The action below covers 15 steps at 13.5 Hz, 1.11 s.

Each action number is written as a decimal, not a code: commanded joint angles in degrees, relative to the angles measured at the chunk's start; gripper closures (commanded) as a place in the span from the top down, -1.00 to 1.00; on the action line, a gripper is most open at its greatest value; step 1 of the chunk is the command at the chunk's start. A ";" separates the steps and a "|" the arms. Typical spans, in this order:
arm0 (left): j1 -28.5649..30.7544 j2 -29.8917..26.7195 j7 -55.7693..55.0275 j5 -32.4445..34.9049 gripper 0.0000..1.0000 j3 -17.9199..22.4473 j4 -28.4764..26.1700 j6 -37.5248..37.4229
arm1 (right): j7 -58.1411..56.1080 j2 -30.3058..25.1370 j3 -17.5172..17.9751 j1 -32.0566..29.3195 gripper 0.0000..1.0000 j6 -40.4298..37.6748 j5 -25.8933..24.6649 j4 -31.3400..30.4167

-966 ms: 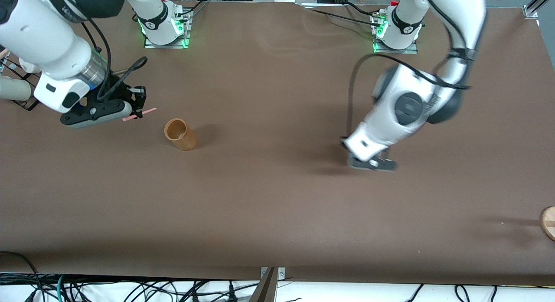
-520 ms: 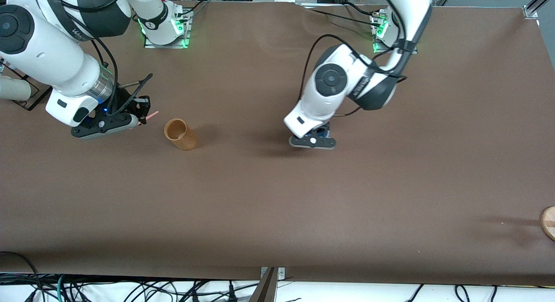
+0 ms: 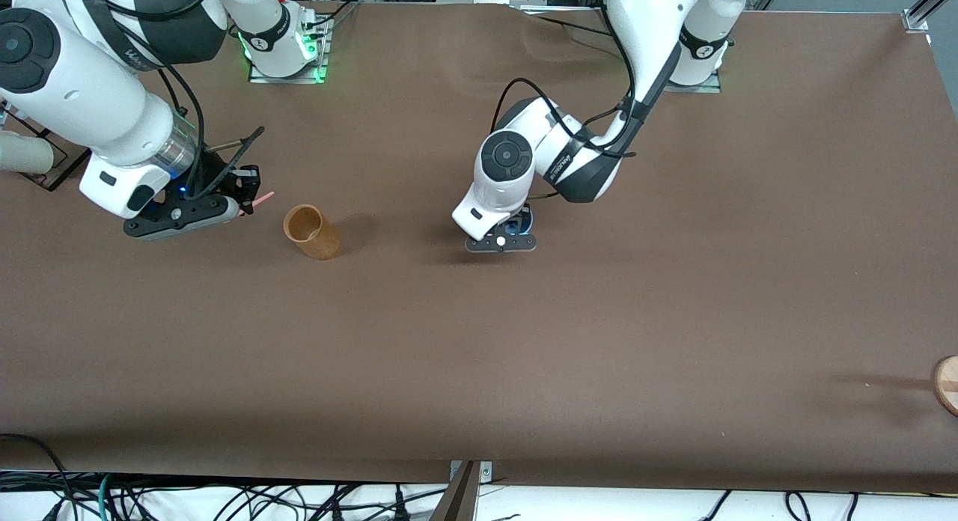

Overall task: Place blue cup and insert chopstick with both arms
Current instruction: 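Carry the blue cup with the left gripper toward the table's middle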

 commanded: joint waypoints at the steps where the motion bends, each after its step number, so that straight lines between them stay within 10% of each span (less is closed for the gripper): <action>1: -0.63 1.55 -2.14 1.55 -1.00 0.50 2.31 0.38 | 0.19 0.41 0.18 0.24 -1.00 -0.77 0.36 1.73; 7: -0.63 2.08 -2.67 1.46 -0.63 0.59 2.31 1.26 | 1.32 0.41 0.45 0.33 -1.00 -0.69 0.62 2.08; 12: 0.07 -1.07 -5.66 0.41 1.00 0.15 2.66 0.30 | 4.30 0.50 0.62 2.17 -1.00 -0.08 0.62 2.08; 15: 2.61 -4.15 -5.22 -5.03 1.00 0.41 6.86 -7.93 | 10.71 1.37 0.62 6.20 -1.00 3.43 0.54 2.08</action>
